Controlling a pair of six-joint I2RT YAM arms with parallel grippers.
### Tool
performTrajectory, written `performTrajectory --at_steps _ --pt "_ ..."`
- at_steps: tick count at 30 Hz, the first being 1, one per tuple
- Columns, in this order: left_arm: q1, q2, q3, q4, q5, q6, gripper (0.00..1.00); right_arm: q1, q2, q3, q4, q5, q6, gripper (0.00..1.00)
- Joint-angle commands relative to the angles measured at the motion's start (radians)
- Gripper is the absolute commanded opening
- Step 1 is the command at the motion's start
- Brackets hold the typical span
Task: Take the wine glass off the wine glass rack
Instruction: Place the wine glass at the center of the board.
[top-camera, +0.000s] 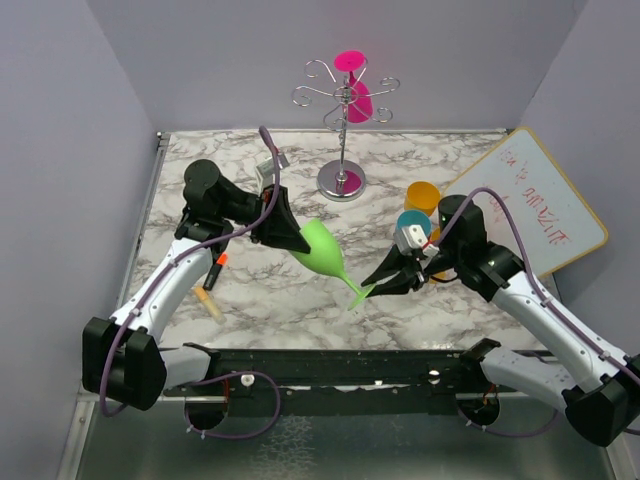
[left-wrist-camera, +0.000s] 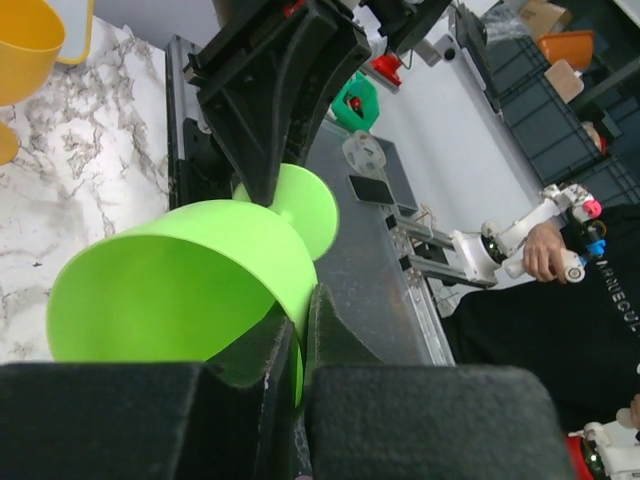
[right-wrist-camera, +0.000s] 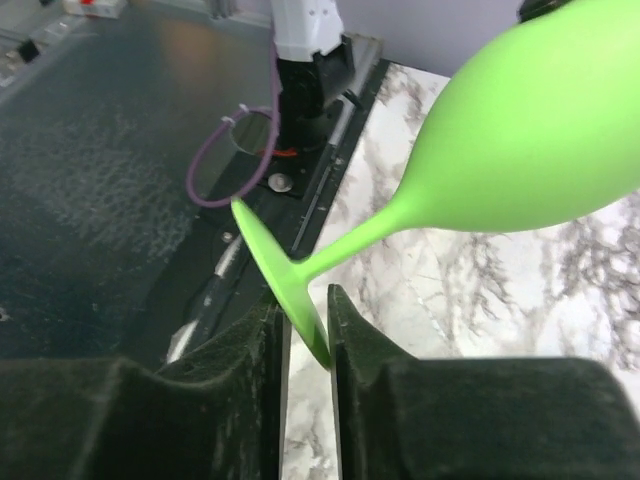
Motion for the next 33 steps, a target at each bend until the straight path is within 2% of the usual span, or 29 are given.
performTrajectory --at_steps 1,3,13,22,33 --pt "-0.014 -0.002 0.007 0.025 -0.011 0.075 0.00 0.002 -0.008 0.022 0.028 0.046 0.012 0.33" --pt "-0.014 -0.003 0.011 0.027 -0.007 0.081 0.00 0.002 -0.016 0.019 0.025 0.058 0.009 0.44" --pt "-0.014 0.007 0.003 0.032 -0.064 0.111 0.00 0.002 -0.060 0.005 0.008 0.120 0.003 0.60" --pt "-0.013 -0.007 -0.023 0.032 -0.122 0.171 0.00 0.002 -0.090 0.000 0.005 0.245 0.035 0.69" --pt "0.011 -0.008 -0.044 0.014 -0.164 0.221 0.00 0.002 -0.121 0.017 -0.018 0.253 0.017 0.71"
